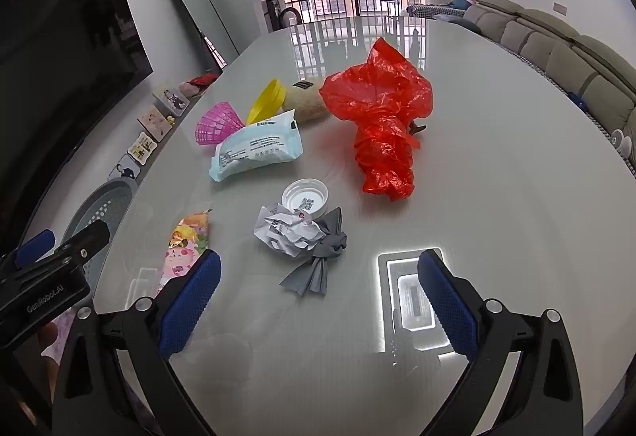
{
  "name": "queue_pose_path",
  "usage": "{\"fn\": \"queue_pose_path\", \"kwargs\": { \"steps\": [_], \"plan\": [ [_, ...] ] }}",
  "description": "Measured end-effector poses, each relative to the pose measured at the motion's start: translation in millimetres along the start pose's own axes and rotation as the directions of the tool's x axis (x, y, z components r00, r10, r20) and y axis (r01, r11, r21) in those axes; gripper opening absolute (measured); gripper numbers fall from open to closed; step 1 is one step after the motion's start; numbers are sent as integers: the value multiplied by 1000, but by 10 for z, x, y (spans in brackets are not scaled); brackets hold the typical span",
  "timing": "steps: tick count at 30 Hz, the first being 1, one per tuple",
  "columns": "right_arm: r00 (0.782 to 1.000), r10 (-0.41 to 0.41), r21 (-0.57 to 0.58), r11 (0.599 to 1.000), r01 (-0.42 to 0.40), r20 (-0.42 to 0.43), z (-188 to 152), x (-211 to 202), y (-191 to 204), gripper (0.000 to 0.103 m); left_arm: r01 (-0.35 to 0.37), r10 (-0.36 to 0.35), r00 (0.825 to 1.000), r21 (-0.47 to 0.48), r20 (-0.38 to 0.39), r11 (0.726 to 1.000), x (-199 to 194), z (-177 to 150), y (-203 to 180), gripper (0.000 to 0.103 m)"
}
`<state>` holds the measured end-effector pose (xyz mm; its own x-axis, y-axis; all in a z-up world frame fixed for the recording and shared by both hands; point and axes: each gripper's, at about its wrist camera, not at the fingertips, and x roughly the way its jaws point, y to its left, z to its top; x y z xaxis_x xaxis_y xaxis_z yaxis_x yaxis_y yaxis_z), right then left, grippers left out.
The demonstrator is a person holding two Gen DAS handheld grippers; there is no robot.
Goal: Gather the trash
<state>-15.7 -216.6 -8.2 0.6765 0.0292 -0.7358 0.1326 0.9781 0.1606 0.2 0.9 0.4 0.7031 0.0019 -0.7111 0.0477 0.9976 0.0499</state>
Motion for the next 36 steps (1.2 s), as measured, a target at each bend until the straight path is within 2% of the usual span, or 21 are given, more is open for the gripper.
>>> {"fn": "queue_pose_path", "kwargs": {
  "steps": [8,36],
  "plan": [
    [1000,2,9,1000,-2,3,6,-26,20,95,4,-4,1000,-16,6,1000,-77,58,112,97],
    [1000,6,-9,1000,-6,15,-4,-74,35,95,-9,9,1000,-11,28,1000,-176,10,95,97]
  ]
}}
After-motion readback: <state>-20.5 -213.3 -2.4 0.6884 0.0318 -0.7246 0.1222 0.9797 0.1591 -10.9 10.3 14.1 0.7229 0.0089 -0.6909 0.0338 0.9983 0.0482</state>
